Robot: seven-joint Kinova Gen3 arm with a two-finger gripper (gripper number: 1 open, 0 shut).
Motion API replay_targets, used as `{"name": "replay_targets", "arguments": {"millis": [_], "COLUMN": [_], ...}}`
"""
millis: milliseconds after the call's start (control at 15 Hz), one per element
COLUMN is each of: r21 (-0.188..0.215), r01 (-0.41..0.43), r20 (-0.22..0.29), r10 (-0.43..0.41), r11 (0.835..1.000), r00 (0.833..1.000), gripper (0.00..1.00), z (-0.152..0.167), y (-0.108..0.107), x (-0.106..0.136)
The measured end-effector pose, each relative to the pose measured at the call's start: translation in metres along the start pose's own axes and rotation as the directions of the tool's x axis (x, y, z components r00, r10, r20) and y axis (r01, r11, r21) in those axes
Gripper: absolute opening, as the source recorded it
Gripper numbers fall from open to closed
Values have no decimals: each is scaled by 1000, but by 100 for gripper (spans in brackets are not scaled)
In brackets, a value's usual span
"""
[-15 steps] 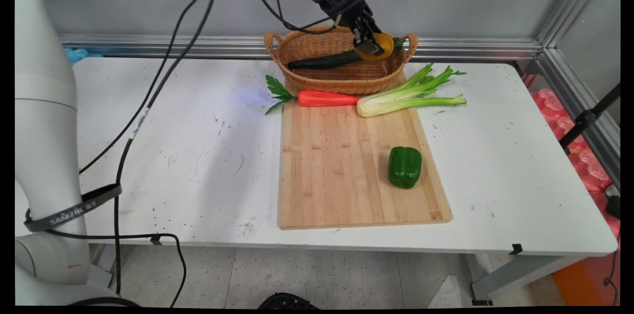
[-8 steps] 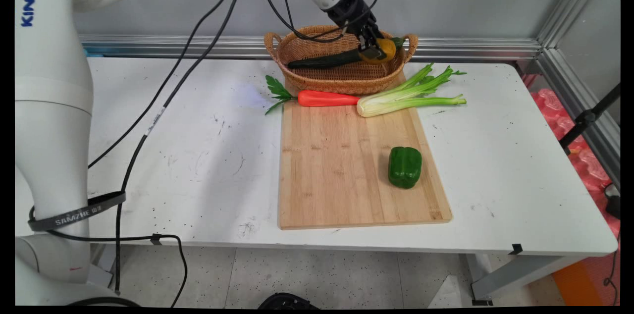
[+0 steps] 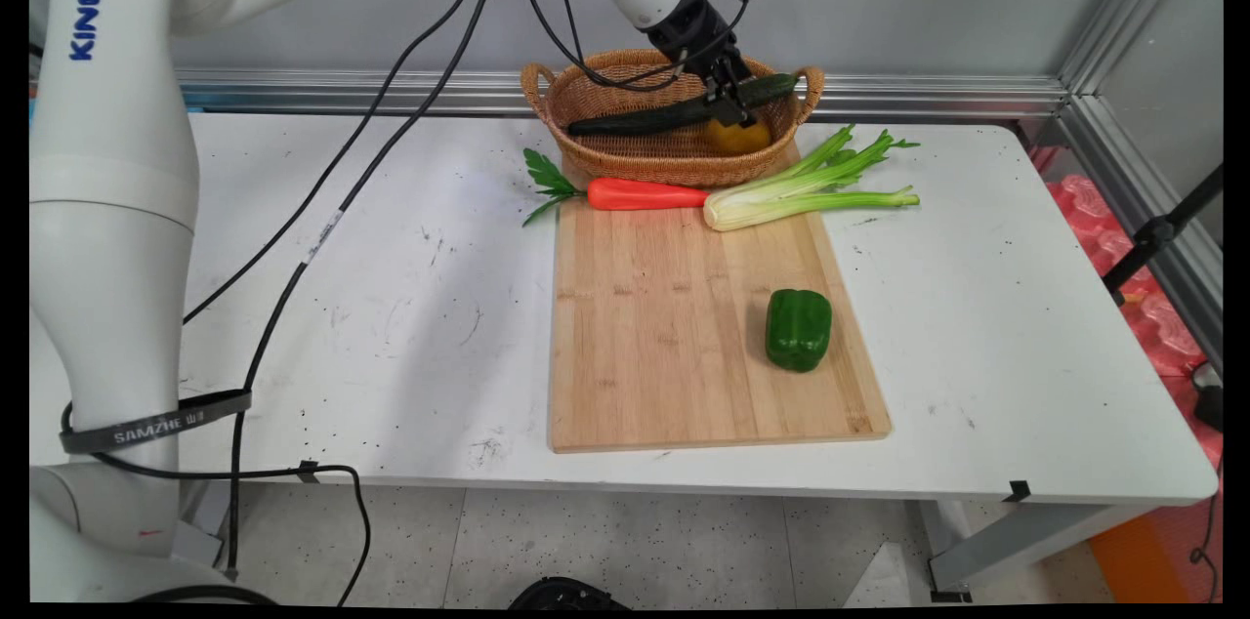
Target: Place the picked object in the vegetable basket
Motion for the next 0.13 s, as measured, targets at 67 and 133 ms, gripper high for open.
{"name": "replay_targets", "arguments": {"millis": [67, 133], "r21": [0, 0], "r01": [2, 4], "r20": [1, 1], "r10": [-2, -4], "r11": [1000, 1000], "r00": [1000, 1000], "gripper": [100, 100], "z": [0, -1], "y": [-1, -1], "x": [0, 0]}}
